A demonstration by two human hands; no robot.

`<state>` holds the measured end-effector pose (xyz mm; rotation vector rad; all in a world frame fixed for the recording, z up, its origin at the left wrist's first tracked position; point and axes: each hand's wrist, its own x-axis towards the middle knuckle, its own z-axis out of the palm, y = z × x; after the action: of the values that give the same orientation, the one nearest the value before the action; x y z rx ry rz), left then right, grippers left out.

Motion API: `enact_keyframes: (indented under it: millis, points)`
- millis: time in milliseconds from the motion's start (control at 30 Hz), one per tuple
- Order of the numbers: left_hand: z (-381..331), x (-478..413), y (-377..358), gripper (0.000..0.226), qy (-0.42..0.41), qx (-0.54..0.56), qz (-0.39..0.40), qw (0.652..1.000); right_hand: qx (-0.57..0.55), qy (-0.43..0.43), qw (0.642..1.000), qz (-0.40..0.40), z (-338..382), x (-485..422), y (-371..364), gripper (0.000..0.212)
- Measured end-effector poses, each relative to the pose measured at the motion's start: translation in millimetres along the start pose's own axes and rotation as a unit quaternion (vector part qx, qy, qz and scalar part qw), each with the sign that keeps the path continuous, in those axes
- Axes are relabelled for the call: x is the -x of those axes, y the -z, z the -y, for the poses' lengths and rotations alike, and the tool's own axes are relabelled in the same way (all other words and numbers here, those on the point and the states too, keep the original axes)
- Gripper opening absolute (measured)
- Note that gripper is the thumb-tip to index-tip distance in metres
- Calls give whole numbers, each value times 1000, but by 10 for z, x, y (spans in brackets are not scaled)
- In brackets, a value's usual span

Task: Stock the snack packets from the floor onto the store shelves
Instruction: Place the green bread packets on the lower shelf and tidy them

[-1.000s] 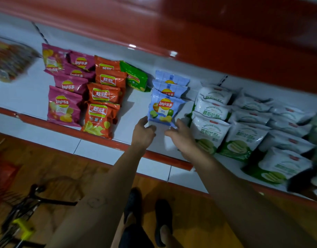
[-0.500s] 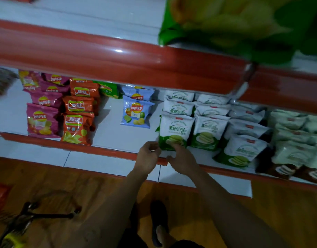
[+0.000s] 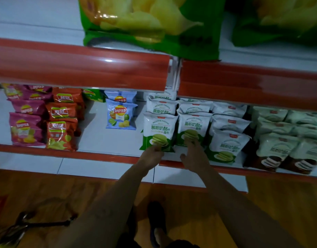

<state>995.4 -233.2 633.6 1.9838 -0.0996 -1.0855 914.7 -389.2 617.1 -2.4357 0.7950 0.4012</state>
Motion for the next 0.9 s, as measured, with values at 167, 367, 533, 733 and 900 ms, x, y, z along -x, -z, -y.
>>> enact_keyframes:
  millis: [167, 367, 533, 733, 900]
  points:
    - [-135, -203, 37, 14, -4, 3, -2, 1000, 12, 1, 998, -64, -24, -139, 199, 61]
    - [-148, -358, 78, 28, -5, -6, -3, 1000, 59, 24, 992, -104, 35, -178, 306, 86]
    - [-149, -336, 45, 18, -22, -13, 0, 1000, 137, 3, 989, -50, 119, -341, 414, 92]
    - [-93, -339, 143, 30, -18, -46, -12, 999, 161, 17, 987, 12, 91, -384, 479, 93]
    - [-31, -347, 69, 27, -11, -35, -39, 999, 152, 21, 988, 16, 87, -365, 474, 88]
